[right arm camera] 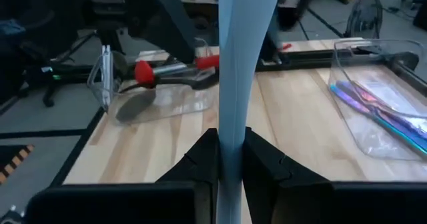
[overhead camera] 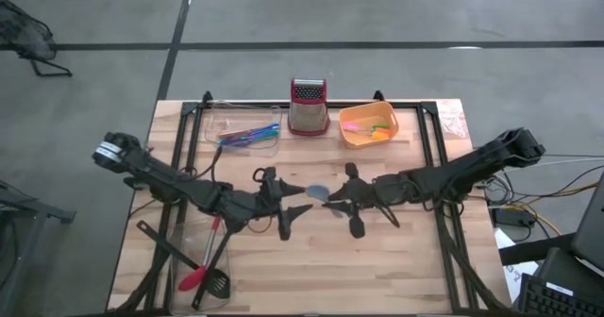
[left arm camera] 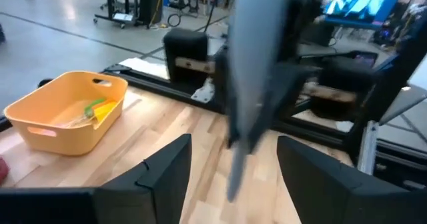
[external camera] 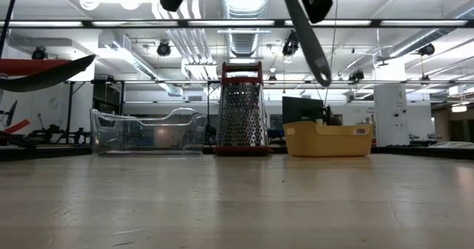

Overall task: Pick & Place Kitchen Items
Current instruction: Put the gray serving spoon into the bottom transparent bin, then return To Home Position

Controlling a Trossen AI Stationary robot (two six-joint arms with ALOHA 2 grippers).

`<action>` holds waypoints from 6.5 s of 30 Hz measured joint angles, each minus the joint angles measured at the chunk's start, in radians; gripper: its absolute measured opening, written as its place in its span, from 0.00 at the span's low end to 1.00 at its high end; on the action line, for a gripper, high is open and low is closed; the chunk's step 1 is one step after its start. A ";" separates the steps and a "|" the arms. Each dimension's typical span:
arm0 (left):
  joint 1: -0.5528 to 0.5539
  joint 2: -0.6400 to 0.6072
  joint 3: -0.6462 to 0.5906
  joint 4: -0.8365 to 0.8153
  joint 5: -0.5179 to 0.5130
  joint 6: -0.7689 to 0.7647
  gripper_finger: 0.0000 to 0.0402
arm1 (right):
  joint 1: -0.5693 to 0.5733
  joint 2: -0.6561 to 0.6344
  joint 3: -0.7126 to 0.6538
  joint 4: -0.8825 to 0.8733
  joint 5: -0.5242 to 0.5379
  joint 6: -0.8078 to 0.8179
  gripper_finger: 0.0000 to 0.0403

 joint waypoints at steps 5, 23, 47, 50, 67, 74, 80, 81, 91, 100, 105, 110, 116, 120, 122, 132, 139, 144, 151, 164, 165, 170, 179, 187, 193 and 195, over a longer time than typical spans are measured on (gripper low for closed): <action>0.018 0.018 0.000 0.061 0.029 0.021 0.57 | 0.000 0.066 0.074 0.002 -0.001 -0.010 0.10; 0.002 0.028 0.000 0.123 0.102 0.038 0.35 | 0.000 0.195 0.228 -0.055 -0.001 -0.075 0.09; -0.081 -0.155 0.252 -0.742 0.144 -0.407 0.11 | -0.002 0.184 0.234 -0.114 0.002 -0.151 0.34; -0.106 -0.177 0.333 -0.967 0.172 -0.552 0.11 | 0.000 0.184 0.228 -0.115 -0.003 -0.171 0.40; -0.416 -0.172 0.405 -1.525 0.438 -1.375 0.11 | 0.000 0.184 0.210 -0.235 -0.004 -0.206 0.56; -0.431 -0.173 0.262 -1.494 0.461 -1.448 0.13 | 0.000 0.184 0.209 -0.270 -0.005 -0.185 0.59; -0.429 -0.182 0.176 -1.428 0.536 -1.463 0.13 | 0.000 0.184 0.209 -0.271 -0.008 -0.171 0.63; -0.429 -0.182 0.164 -1.427 0.545 -1.464 0.13 | 0.000 0.184 0.209 -0.271 -0.008 -0.170 0.63; -0.429 -0.182 0.081 -1.306 0.551 -1.461 0.14 | 0.000 0.184 0.209 -0.270 -0.006 -0.174 0.66; -0.429 -0.182 0.034 -1.252 0.580 -1.475 0.19 | 0.000 0.184 0.209 -0.269 0.001 -0.178 0.60; -0.429 -0.182 0.030 -1.255 0.581 -1.486 0.27 | 0.000 0.184 0.209 -0.269 0.001 -0.178 0.57; -0.429 -0.182 0.030 -1.254 0.578 -1.480 0.38 | 0.000 0.184 0.209 -0.269 0.001 -0.178 0.55; -0.429 -0.183 0.037 -1.254 0.563 -1.416 0.51 | 0.000 0.184 0.209 -0.270 0.001 -0.180 0.56; -0.430 -0.184 0.051 -1.254 0.533 -1.356 0.54 | 0.000 0.183 0.209 -0.271 0.002 -0.183 0.56; -0.430 -0.188 0.058 -1.255 0.528 -1.317 0.54 | 0.000 0.180 0.209 -0.273 0.003 -0.183 0.55; -0.428 -0.244 0.124 -1.253 0.408 -1.205 0.53 | 0.000 0.179 0.209 -0.279 0.002 -0.190 0.39; -0.371 -0.258 0.142 -1.198 0.262 -0.967 0.38 | -0.001 0.175 0.222 -0.310 -0.010 -0.195 0.15; -0.293 -0.251 0.121 -1.025 0.231 -0.681 0.12 | -0.041 0.171 0.224 -0.290 -0.154 -0.205 0.03; -0.169 -0.237 0.048 -0.623 0.216 -0.144 0.02 | -0.104 0.153 0.166 -0.172 -0.256 -0.200 0.02; 0.217 -0.244 -0.290 0.078 0.626 0.189 0.01 | -0.151 -0.039 -0.097 0.110 -0.178 -0.242 0.02; 0.228 -0.254 -0.304 0.095 0.627 0.195 0.01 | -0.156 -0.056 -0.118 0.106 -0.165 -0.243 0.02; 0.260 -0.329 -0.377 0.090 0.616 0.258 0.02 | -0.199 -0.148 -0.219 0.117 -0.130 -0.228 0.02; 0.282 -0.551 -0.512 0.103 0.615 0.333 0.02 | -0.238 -0.369 -0.401 0.190 -0.178 -0.242 0.02; 0.283 -0.779 -0.688 0.119 0.618 0.330 0.02 | -0.269 -0.558 -0.517 0.190 -0.180 -0.257 0.02; 0.284 -0.932 -0.789 0.133 0.616 0.329 0.03 | -0.306 -0.659 -0.594 0.204 -0.180 -0.235 0.02; 0.284 -0.962 -0.808 0.135 0.615 0.325 0.03 | -0.318 -0.698 -0.622 0.193 -0.183 -0.226 0.02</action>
